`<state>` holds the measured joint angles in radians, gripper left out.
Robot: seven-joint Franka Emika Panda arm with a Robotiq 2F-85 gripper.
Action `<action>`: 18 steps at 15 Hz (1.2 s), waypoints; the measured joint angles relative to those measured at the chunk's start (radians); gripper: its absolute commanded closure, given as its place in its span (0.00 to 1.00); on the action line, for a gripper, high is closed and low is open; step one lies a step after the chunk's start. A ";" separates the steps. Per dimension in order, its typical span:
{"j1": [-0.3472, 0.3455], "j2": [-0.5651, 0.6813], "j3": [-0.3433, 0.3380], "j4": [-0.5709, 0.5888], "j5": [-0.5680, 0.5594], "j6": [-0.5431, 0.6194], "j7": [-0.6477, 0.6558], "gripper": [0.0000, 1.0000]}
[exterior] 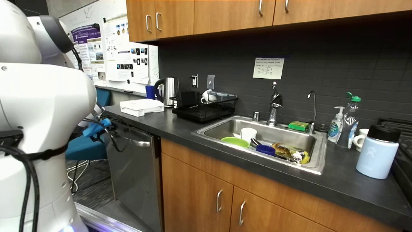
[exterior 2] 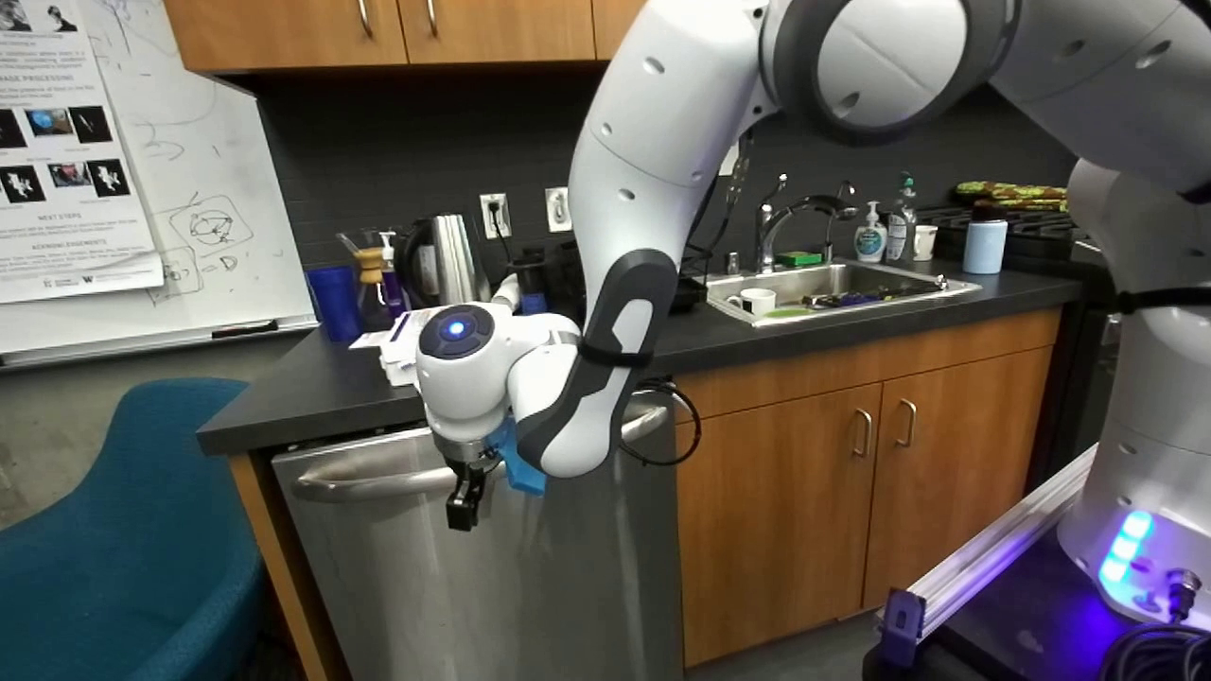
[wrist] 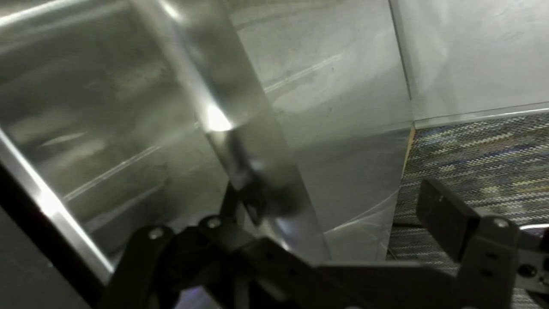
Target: Close the dishwasher.
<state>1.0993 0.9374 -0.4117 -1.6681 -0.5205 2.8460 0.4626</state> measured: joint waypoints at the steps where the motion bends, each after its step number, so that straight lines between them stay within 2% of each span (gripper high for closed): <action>1: 0.001 -0.034 0.018 -0.035 0.020 -0.002 -0.011 0.00; 4: 0.033 -0.155 0.050 -0.168 0.035 0.002 -0.021 0.00; 7: 0.081 -0.255 0.050 -0.291 0.034 0.002 -0.020 0.00; 12: 0.085 -0.368 0.052 -0.425 0.035 -0.032 -0.022 0.00; 15: 0.048 -0.480 0.122 -0.489 0.074 -0.217 -0.056 0.00; 18: -0.055 -0.636 0.275 -0.529 0.201 -0.473 -0.169 0.00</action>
<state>1.0447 0.3014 -0.1371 -2.1976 -0.3191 2.3733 0.2934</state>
